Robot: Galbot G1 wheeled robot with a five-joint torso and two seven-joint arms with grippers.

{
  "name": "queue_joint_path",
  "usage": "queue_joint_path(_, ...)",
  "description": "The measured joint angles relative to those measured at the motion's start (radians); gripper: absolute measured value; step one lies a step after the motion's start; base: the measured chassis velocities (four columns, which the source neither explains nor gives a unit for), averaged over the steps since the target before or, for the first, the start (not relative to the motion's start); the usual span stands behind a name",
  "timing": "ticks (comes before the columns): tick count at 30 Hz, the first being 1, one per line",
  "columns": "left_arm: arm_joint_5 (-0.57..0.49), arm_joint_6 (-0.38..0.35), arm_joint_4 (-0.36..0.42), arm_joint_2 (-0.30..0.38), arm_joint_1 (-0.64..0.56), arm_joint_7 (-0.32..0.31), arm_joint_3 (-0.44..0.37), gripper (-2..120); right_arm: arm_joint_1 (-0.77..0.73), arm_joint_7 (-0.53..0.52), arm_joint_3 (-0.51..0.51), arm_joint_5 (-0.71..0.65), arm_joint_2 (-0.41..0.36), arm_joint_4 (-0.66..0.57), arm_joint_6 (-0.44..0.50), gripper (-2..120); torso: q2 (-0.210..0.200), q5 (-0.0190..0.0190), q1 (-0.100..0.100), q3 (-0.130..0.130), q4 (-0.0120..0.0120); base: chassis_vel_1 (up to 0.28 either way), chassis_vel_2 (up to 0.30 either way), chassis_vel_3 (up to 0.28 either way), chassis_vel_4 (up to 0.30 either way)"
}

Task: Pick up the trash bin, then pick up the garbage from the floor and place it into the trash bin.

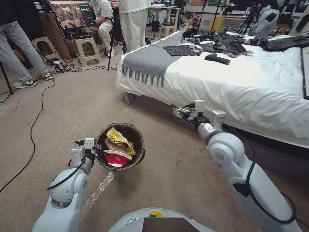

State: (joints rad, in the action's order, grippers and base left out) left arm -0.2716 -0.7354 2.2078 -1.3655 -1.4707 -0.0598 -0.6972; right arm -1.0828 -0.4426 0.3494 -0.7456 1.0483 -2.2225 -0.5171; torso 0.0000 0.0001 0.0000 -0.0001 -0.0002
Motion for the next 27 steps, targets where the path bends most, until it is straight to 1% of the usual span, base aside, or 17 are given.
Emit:
queue_joint_path(1,0.000,0.000,0.000,0.000,0.000,0.000,0.000,3,0.000,0.000,0.000,0.000,0.000,0.000,0.000,100,0.000,0.0000,0.000,0.000,0.0000,0.000,0.000,0.000,0.000)
queue_joint_path(4,-0.004,0.000,0.008,-0.001,-0.008,-0.002,-0.006,3,-0.167,0.095,0.122,0.196,0.132,0.018,0.088,100,0.000,0.0003,0.000,0.000,0.0001,0.000,0.000,0.000,0.000)
queue_joint_path(5,-0.004,0.000,0.008,-0.001,-0.008,-0.002,-0.006,3,-0.167,0.095,0.122,0.196,0.132,0.018,0.088,100,0.000,0.0003,0.000,0.000,0.0001,0.000,0.000,0.000,0.000)
queue_joint_path(7,-0.007,0.000,0.016,0.000,-0.012,-0.002,-0.012,3,-0.254,0.167,0.200,0.306,0.205,0.047,0.176,100,0.000,0.0001,0.000,0.000,0.0000,0.000,0.000,0.000,0.000)
queue_joint_path(8,-0.007,0.000,0.016,0.000,-0.012,-0.002,-0.012,3,-0.254,0.167,0.200,0.306,0.205,0.047,0.176,100,0.000,0.0001,0.000,0.000,0.0000,0.000,0.000,0.000,0.000)
queue_joint_path(11,-0.009,0.000,0.022,0.003,-0.013,-0.002,-0.016,3,-0.312,0.220,0.272,0.402,0.248,0.084,0.277,100,0.000,-0.0001,0.000,0.000,0.0000,0.000,0.000,0.000,0.000)
queue_joint_path(12,-0.009,0.000,0.022,0.003,-0.013,-0.002,-0.016,3,-0.312,0.220,0.272,0.402,0.248,0.084,0.277,100,0.000,-0.0001,0.000,0.000,0.0000,0.000,0.000,0.000,0.000)
queue_joint_path(13,-0.009,0.000,0.022,0.003,-0.013,-0.002,-0.016,3,-0.331,0.231,0.292,0.434,0.262,0.100,0.314,100,0.000,0.0000,0.000,0.000,0.0002,0.000,0.000,0.000,0.000)
queue_joint_path(14,-0.009,0.000,0.022,0.003,-0.013,-0.002,-0.017,3,-0.336,0.233,0.298,0.444,0.266,0.105,0.326,100,0.000,0.0000,0.000,0.000,0.0002,0.000,0.000,0.000,0.000)
queue_joint_path(15,-0.009,0.000,0.023,0.000,-0.015,-0.004,-0.017,3,-0.352,0.245,0.321,0.485,0.288,0.122,0.365,100,0.000,-0.0001,0.000,0.000,0.0002,0.000,0.000,0.000,0.000)
queue_joint_path(17,-0.009,0.000,0.023,-0.001,-0.015,-0.005,-0.017,3,-0.358,0.248,0.327,0.497,0.296,0.128,0.378,100,0.000,-0.0001,0.000,0.000,0.0000,0.000,0.000,0.000,0.000)
queue_joint_path(19,-0.010,0.000,0.023,-0.003,-0.019,-0.009,-0.015,3,-0.368,0.251,0.344,0.521,0.315,0.145,0.408,100,0.000,-0.0002,0.000,0.000,0.0004,0.000,0.000,0.000,0.000)
queue_joint_path(20,-0.010,0.000,0.023,-0.003,-0.019,-0.009,-0.015,3,-0.368,0.251,0.344,0.521,0.315,0.145,0.408,100,0.000,-0.0002,0.000,0.000,0.0004,0.000,0.000,0.000,0.000)
queue_joint_path(23,-0.016,0.000,0.024,-0.003,-0.022,-0.014,-0.015,3,-0.371,0.264,0.372,0.581,0.337,0.179,0.456,100,0.000,-0.0002,0.000,0.000,0.0001,0.000,0.000,0.000,0.000)
queue_joint_path(27,-0.026,0.000,0.025,-0.006,-0.025,-0.021,-0.014,3,-0.357,0.273,0.374,0.612,0.339,0.197,0.468,100,0.000,-0.0002,0.000,0.000,0.0003,0.000,0.000,0.000,0.000)
